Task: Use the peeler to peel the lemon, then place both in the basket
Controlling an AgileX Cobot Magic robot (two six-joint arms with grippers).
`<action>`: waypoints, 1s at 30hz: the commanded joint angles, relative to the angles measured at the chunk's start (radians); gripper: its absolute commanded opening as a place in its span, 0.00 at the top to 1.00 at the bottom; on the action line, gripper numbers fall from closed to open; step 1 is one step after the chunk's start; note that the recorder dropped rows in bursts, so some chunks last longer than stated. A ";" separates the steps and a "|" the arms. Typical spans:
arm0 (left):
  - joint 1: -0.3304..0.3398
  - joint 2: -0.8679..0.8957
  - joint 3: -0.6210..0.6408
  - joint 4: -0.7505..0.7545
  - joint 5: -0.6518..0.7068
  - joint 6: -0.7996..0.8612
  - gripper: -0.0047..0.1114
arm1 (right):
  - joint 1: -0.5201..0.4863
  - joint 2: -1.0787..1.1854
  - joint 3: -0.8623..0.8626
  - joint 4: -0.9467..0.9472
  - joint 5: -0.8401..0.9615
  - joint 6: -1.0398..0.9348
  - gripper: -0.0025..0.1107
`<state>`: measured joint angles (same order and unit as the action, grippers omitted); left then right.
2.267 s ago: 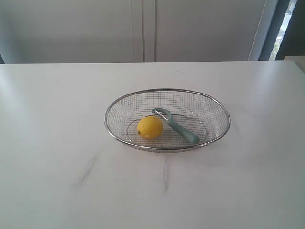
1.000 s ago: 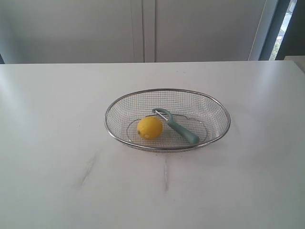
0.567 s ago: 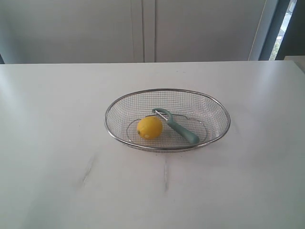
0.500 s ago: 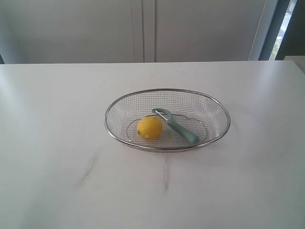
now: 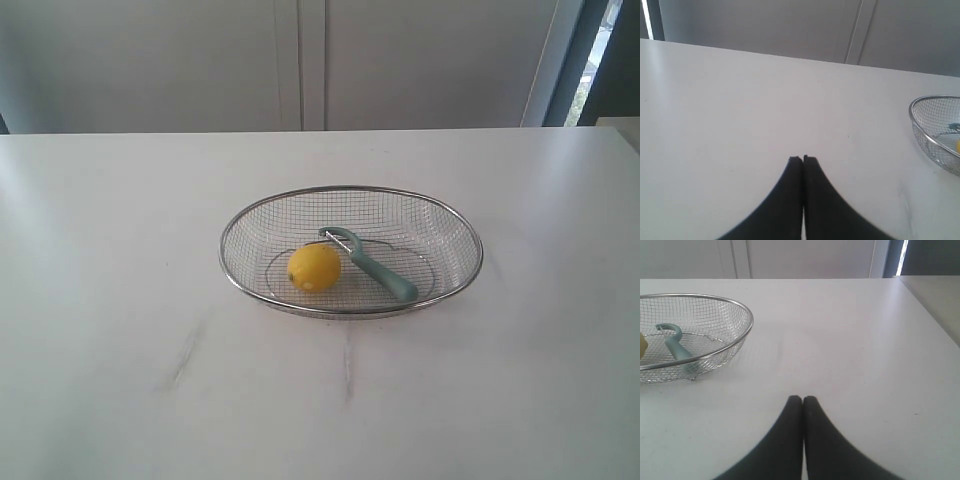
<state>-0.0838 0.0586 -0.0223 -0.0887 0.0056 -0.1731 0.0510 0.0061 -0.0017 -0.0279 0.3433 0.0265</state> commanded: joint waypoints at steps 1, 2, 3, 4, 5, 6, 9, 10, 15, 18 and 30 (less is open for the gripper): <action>0.001 -0.047 0.022 -0.007 0.036 0.017 0.96 | 0.001 -0.006 0.002 -0.007 -0.008 0.003 0.98; 0.001 -0.051 0.022 -0.007 0.070 0.017 0.96 | 0.001 -0.006 0.002 -0.007 -0.008 0.003 0.98; 0.001 -0.055 0.022 -0.005 0.094 0.022 0.96 | 0.001 -0.006 0.002 -0.007 -0.008 0.003 0.98; 0.001 -0.059 0.022 0.000 0.124 0.037 0.96 | 0.001 -0.006 0.002 -0.007 -0.008 0.003 0.98; 0.001 -0.059 0.022 0.000 0.147 0.056 0.96 | 0.001 -0.006 0.002 -0.007 -0.008 0.003 0.98; 0.001 -0.059 0.022 0.000 0.183 0.085 0.96 | 0.001 -0.006 0.002 -0.007 -0.008 0.003 0.98; 0.001 -0.059 0.022 0.000 0.216 0.152 0.96 | 0.001 -0.006 0.002 -0.007 -0.008 0.003 0.98; 0.002 -0.059 0.022 0.000 0.213 0.162 0.96 | 0.001 -0.006 0.002 -0.007 -0.008 0.003 0.98; 0.002 -0.059 0.022 0.000 0.207 0.173 0.96 | 0.001 -0.006 0.002 -0.007 -0.008 0.003 0.98; 0.002 -0.059 0.022 0.000 0.205 0.173 0.96 | 0.001 -0.006 0.002 -0.007 -0.008 0.003 0.98; 0.002 -0.059 0.022 0.000 0.205 0.173 0.96 | 0.001 -0.006 0.002 -0.007 -0.008 0.003 0.98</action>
<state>-0.0838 0.0042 -0.0041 -0.0866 0.2095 0.0000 0.0510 0.0061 -0.0017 -0.0279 0.3433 0.0265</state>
